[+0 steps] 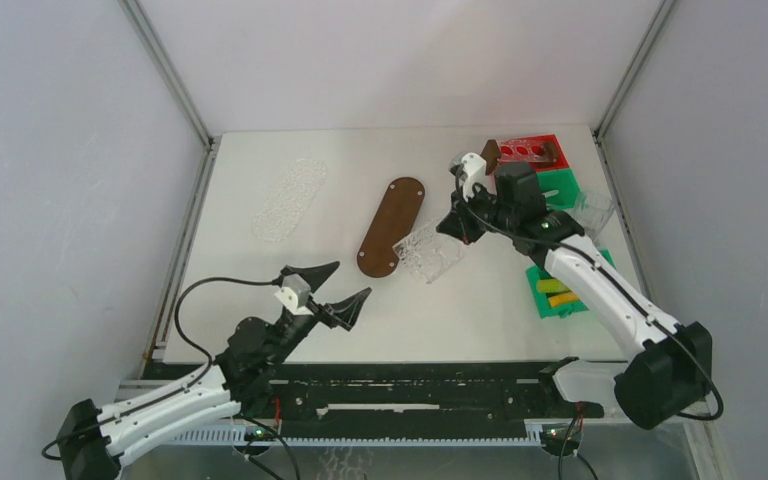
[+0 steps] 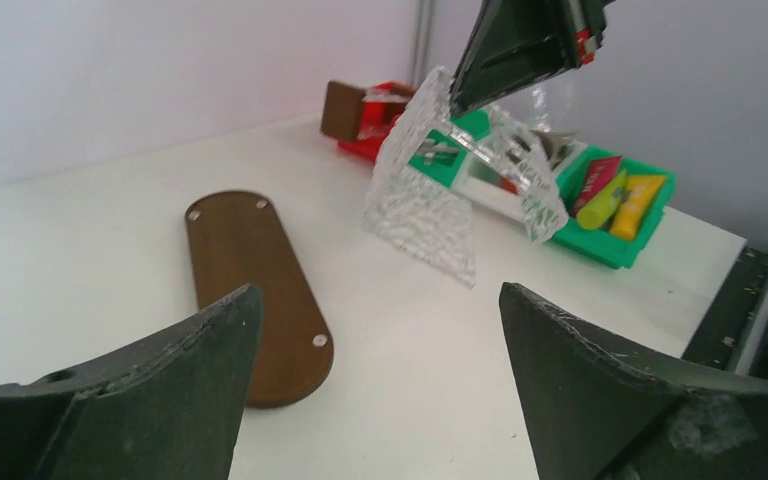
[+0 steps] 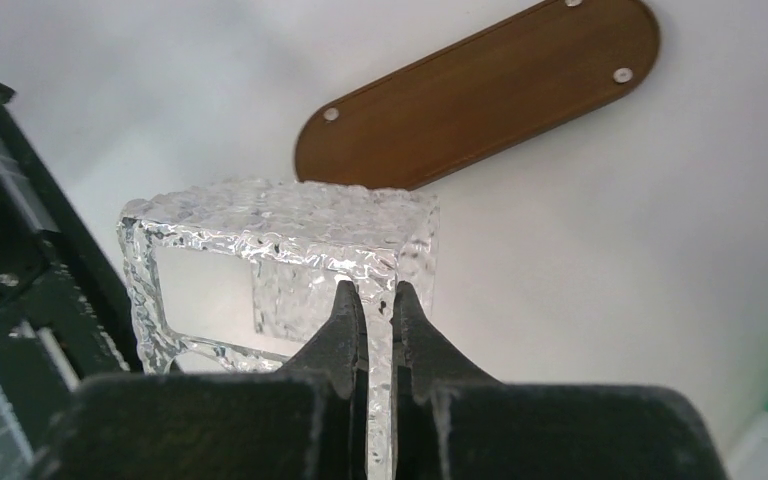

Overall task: Prepare toiletry sets of a toothbrush and toothpaste on the tray
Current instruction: Pick up the toothpaste holder from the storage box, then place the toothpaste holder at the center of the board.

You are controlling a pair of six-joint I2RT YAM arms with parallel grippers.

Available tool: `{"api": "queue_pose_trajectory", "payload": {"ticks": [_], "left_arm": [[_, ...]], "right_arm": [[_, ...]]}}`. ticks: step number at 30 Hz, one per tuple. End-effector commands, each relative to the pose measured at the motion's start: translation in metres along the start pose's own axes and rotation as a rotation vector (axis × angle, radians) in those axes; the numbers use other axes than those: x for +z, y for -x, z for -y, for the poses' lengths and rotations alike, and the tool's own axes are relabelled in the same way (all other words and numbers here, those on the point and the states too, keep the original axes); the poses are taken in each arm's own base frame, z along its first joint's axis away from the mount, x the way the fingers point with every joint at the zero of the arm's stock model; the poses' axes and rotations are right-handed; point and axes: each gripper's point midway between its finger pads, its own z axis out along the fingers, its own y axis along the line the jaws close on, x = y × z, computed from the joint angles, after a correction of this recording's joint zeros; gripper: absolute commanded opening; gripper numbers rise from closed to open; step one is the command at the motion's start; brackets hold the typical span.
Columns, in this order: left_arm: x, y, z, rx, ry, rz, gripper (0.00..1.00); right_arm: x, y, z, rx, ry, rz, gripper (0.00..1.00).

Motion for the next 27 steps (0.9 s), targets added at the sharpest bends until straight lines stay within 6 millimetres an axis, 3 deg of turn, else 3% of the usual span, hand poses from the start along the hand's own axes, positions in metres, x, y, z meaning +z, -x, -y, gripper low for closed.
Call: {"api": "queue_pose_trajectory", "payload": {"ticks": [1,4,12,20,27], "left_arm": [[-0.001,-0.001,-0.021,-0.103,0.121,-0.090,0.93],[0.003,-0.001,-0.020,-0.145,0.110,-0.114,0.94],[0.010,0.000,-0.012,-0.164,0.065,-0.138,0.93],[0.008,-0.001,-0.018,-0.133,0.080,-0.140,0.94],[0.008,0.001,-0.020,-0.115,0.083,-0.137,0.94]], "right_arm": [[0.002,0.014,0.021,-0.114,-0.051,-0.078,0.00],[0.010,0.017,0.031,-0.177,-0.043,-0.150,0.00],[0.039,-0.003,0.065,-0.287,0.018,-0.401,0.00],[0.066,-0.016,0.089,-0.317,0.139,-0.438,0.00],[0.087,-0.010,0.111,-0.265,0.127,-0.428,0.00]]}}
